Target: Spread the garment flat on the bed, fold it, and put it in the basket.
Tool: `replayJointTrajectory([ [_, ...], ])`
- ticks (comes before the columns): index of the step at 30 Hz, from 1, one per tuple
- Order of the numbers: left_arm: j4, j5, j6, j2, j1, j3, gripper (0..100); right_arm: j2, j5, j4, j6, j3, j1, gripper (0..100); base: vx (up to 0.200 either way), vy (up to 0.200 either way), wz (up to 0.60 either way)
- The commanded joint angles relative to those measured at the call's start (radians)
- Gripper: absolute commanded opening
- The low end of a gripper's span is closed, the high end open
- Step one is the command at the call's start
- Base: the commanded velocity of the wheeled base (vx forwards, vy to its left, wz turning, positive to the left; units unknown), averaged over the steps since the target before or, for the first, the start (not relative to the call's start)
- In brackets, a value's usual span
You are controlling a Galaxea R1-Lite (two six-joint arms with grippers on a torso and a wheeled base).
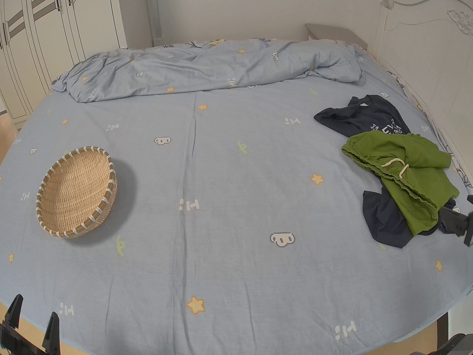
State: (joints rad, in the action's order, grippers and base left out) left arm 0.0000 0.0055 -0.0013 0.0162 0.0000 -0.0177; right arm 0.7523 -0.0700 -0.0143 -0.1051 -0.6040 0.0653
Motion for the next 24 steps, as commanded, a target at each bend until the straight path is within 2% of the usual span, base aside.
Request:
replayJointTrajectory([
  [1, 0.000, 0.001, 0.000, -0.016, 0.000, 0.016, 100, 0.751, -0.198, 0.177, -0.111, -0.287, -0.001, 100, 0.000, 0.000, 0.00],
  [13, 0.000, 0.001, 0.000, -0.016, 0.000, 0.016, 100, 1.027, -0.202, 0.191, -0.154, -0.476, 0.004, 100, 0.000, 0.000, 0.00],
  [24, 0.000, 0.001, 0.000, -0.016, 0.000, 0.016, 100, 1.130, -0.200, 0.238, -0.154, -0.599, -0.018, 100, 0.000, 0.000, 0.00],
])
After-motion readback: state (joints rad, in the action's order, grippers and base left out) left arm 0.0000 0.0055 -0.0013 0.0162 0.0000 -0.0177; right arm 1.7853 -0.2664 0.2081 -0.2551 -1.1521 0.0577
